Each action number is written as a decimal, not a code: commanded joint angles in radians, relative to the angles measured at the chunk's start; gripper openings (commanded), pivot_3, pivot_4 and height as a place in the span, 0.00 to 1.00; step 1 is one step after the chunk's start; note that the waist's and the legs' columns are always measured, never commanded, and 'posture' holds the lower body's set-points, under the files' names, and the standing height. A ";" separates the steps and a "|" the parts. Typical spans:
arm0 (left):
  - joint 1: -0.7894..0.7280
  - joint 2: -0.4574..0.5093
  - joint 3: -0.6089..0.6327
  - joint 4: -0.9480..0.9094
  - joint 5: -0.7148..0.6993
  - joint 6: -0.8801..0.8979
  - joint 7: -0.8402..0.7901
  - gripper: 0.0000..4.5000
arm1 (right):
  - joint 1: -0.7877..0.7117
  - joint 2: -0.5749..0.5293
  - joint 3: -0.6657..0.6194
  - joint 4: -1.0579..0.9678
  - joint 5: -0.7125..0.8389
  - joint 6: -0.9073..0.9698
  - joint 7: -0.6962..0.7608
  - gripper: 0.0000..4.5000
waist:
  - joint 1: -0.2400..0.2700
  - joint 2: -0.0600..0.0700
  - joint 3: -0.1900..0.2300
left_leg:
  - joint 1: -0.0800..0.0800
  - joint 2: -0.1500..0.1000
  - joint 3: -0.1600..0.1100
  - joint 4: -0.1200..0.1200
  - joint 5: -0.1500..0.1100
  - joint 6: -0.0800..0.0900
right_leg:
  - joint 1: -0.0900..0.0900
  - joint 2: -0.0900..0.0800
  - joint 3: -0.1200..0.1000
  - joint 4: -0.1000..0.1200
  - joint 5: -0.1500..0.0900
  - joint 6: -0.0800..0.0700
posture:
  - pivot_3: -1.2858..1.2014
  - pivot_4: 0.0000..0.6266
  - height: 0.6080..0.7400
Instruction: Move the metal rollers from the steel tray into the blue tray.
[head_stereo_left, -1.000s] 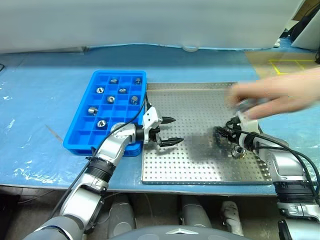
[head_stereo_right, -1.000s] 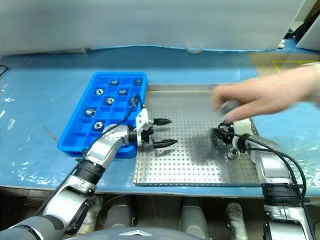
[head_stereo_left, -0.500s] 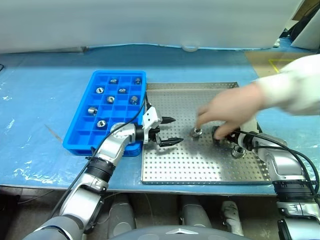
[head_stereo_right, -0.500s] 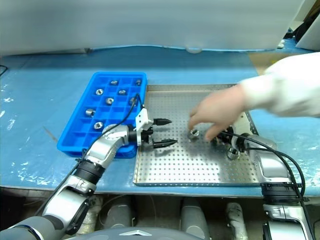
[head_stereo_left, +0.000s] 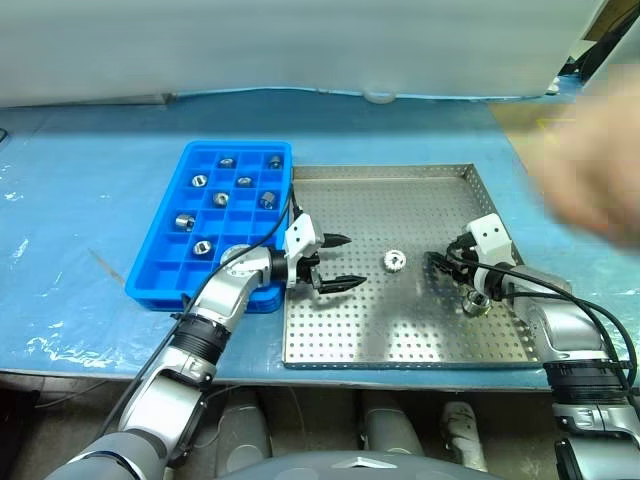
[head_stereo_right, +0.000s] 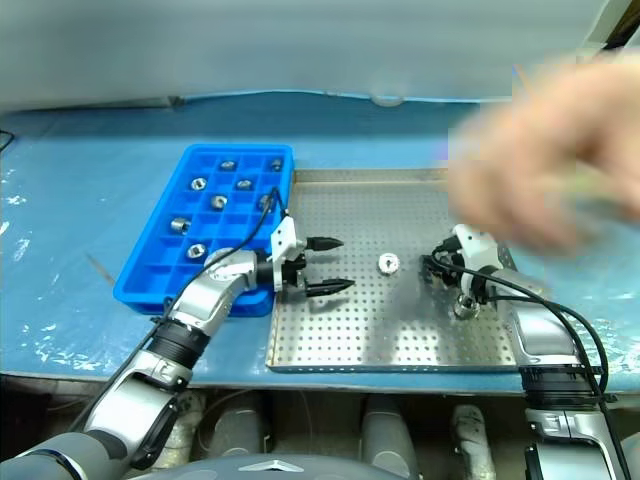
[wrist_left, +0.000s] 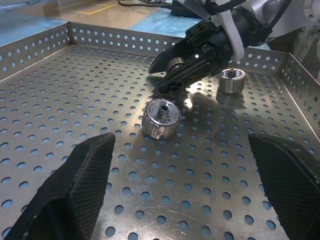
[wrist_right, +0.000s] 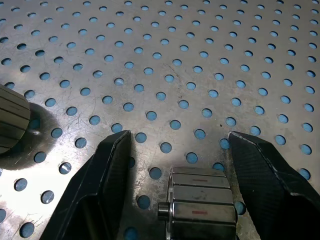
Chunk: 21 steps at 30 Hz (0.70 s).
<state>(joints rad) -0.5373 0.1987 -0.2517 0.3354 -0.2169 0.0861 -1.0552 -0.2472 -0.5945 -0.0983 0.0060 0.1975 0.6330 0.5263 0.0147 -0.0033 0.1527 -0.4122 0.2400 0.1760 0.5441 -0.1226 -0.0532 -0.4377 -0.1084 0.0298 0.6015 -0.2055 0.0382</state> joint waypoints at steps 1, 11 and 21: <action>-0.005 0.008 0.007 -0.004 0.002 -0.003 -0.003 1.00 | 0.007 0.003 0.006 0.008 -0.008 -0.002 -0.001 0.72 | 0.000 0.000 0.000 | 0.000 0.000 0.000 0.000 0.000 0.000 | 0.000 0.000 0.000 0.000 0.000 0.000 | 0.42 0.24 1.00; -0.007 0.006 0.008 0.000 0.003 -0.005 0.000 1.00 | 0.001 -0.002 0.018 0.018 -0.018 -0.011 0.001 0.72 | 0.000 0.000 0.000 | 0.000 0.000 0.000 0.000 0.000 0.000 | 0.000 0.000 0.000 0.000 0.000 0.000 | 0.42 0.24 1.00; -0.006 0.004 0.009 -0.001 0.001 -0.004 0.002 1.00 | -0.003 -0.005 0.032 0.029 -0.031 -0.023 0.007 0.72 | 0.000 0.000 0.000 | 0.000 0.000 0.000 0.000 0.000 0.000 | 0.000 0.000 0.000 0.000 0.000 0.000 | 0.42 0.24 1.00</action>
<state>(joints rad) -0.5377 0.1985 -0.2517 0.3357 -0.2153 0.0859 -1.0549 -0.2567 -0.5947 -0.0758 0.0204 0.1802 0.6022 0.5277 0.0146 -0.0034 0.1527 -0.4122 0.2400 0.1760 0.5439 -0.1226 -0.0532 -0.4376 -0.1084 0.0298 0.6011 -0.2055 0.0383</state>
